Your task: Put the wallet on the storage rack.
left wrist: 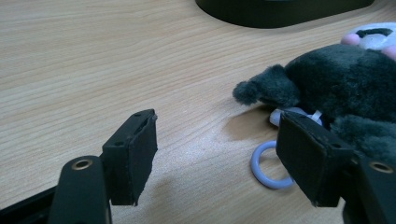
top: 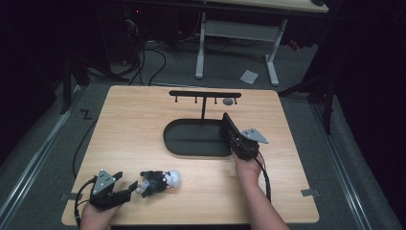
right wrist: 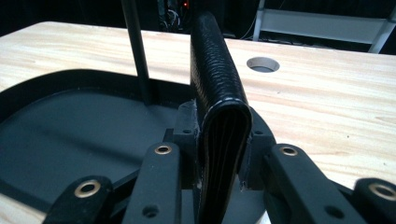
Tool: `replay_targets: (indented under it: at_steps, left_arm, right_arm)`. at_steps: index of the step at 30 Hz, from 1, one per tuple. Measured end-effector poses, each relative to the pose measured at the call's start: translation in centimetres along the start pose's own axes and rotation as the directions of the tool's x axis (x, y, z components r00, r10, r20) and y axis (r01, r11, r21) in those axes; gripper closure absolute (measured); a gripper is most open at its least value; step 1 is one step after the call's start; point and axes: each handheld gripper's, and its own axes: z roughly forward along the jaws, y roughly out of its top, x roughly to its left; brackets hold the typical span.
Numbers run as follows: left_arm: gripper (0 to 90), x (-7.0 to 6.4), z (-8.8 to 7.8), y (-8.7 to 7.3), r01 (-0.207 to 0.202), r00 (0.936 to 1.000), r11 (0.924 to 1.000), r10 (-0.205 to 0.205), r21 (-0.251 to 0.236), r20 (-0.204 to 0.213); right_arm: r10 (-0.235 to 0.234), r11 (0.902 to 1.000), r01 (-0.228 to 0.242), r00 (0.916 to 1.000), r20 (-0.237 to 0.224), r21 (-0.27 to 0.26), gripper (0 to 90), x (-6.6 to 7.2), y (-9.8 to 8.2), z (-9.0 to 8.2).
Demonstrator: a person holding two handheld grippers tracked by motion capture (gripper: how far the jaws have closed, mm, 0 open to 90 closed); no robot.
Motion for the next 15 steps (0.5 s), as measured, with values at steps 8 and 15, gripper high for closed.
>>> replay_targets:
  at_steps: [8,15]
  left_arm:
    - [29.7,-0.1,0.0,0.0,-0.002,1.0,1.0,0.002,0.001,0.005]
    - [29.9,0.1,-0.1,0.0,0.003,1.0,1.0,-0.002,-0.001,0.007]
  right_arm:
    - [0.011,0.9999,-0.011,0.9998,0.014,-0.011,76.6,0.1,-0.2,0.0]
    - [-0.017,0.9997,0.018,0.9981,0.059,-0.016,76.3,0.3,0.5,1.2]
